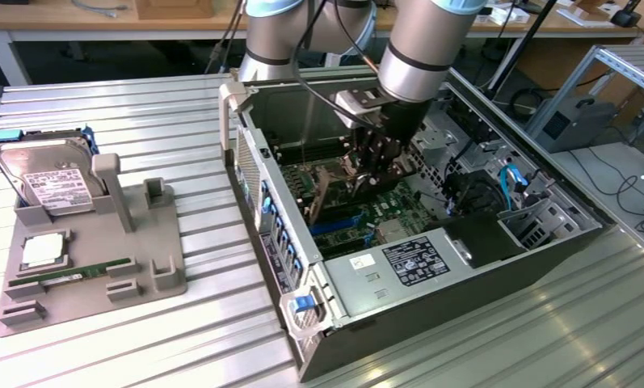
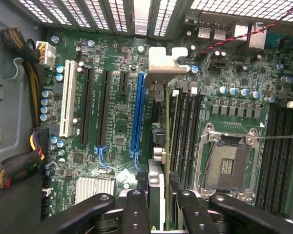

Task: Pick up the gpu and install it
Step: 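Insert the gpu into the slot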

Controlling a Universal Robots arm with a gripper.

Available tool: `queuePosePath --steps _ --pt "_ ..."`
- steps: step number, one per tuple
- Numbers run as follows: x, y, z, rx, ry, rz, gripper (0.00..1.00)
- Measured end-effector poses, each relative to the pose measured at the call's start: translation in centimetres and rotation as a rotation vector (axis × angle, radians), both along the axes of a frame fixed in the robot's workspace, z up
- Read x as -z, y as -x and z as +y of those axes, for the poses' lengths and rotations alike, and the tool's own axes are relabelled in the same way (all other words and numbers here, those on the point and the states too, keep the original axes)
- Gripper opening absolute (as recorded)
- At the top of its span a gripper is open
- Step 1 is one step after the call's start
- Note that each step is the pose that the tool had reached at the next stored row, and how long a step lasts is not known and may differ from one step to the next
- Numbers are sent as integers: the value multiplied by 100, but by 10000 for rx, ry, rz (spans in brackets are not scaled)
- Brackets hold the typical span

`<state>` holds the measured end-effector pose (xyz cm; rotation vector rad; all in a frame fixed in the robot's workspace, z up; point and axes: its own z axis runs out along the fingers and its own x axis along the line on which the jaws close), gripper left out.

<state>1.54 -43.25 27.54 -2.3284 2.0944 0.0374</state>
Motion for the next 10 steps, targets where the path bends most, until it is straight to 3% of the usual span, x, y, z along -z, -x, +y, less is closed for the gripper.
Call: queuePosePath --steps 2,5,10 --pt "0 15 -1 157 1 0 27" --pt "3 16 -1 794 10 0 27" --pt "4 91 -72 826 10 -1 27"
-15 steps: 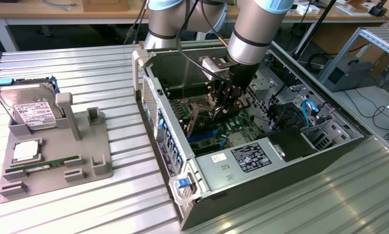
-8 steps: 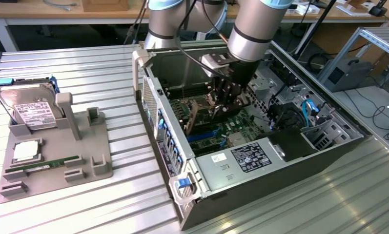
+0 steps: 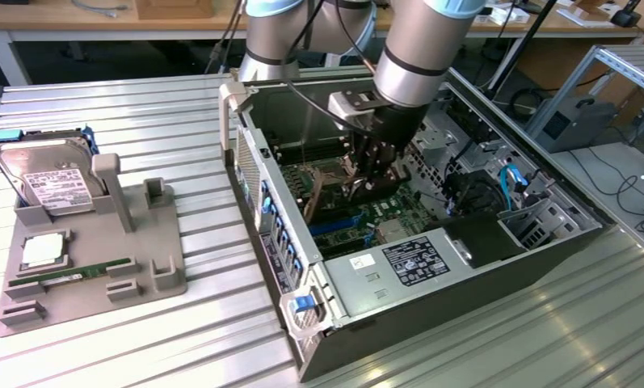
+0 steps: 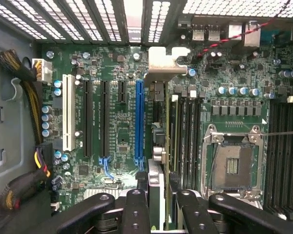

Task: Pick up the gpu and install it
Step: 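Insert the gpu into the slot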

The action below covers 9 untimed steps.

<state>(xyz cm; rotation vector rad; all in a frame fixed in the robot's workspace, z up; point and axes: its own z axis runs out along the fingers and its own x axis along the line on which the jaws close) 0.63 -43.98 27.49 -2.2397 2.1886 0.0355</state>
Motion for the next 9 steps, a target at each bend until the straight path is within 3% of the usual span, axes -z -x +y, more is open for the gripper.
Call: queuePosePath --steps 9 --pt "22 198 -95 7 7 -1 27"
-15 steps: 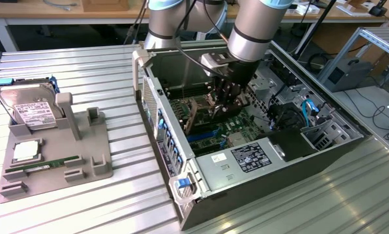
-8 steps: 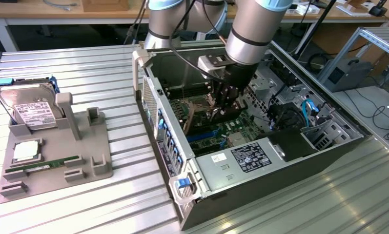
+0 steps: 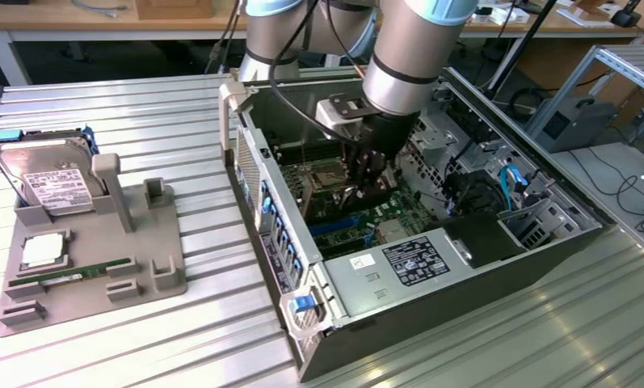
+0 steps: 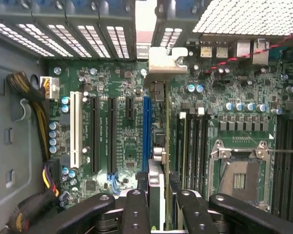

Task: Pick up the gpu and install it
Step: 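Insert the gpu into the slot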

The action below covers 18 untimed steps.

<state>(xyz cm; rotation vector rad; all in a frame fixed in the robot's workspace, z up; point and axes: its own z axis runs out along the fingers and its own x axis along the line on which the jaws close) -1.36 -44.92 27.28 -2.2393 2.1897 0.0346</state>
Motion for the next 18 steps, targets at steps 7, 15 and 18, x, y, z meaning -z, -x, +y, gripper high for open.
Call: queuePosePath --steps 7,15,18 --pt "22 175 -66 0 9 0 27" --pt "36 246 -100 1 10 0 27" --pt "37 265 -71 0 11 0 27"
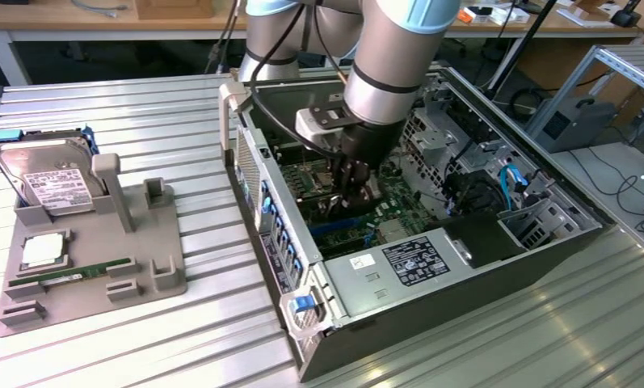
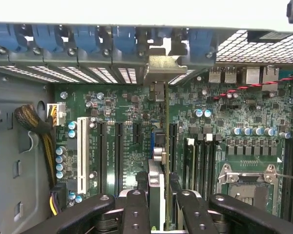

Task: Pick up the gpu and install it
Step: 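Insert the gpu into the slot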

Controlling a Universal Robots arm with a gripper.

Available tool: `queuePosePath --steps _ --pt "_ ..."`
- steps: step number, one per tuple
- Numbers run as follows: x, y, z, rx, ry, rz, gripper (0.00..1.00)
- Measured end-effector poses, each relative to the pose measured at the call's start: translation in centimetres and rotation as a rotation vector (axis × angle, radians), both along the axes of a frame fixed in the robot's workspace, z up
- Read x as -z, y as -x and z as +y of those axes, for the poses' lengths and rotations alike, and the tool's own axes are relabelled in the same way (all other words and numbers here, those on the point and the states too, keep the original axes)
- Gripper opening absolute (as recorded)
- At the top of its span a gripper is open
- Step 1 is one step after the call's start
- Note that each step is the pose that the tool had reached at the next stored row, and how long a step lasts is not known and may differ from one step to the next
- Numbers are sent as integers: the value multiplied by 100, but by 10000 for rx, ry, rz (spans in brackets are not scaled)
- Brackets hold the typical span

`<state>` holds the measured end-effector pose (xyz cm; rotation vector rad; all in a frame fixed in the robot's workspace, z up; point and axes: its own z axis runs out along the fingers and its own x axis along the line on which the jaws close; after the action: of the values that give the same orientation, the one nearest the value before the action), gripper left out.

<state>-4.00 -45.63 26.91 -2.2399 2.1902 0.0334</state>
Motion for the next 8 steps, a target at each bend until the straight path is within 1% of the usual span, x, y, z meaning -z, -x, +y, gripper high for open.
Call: queuePosePath --steps 3,8 --pt "3 52 -6 0 -1 0 27" --pt "3 53 -14 0 0 0 27"
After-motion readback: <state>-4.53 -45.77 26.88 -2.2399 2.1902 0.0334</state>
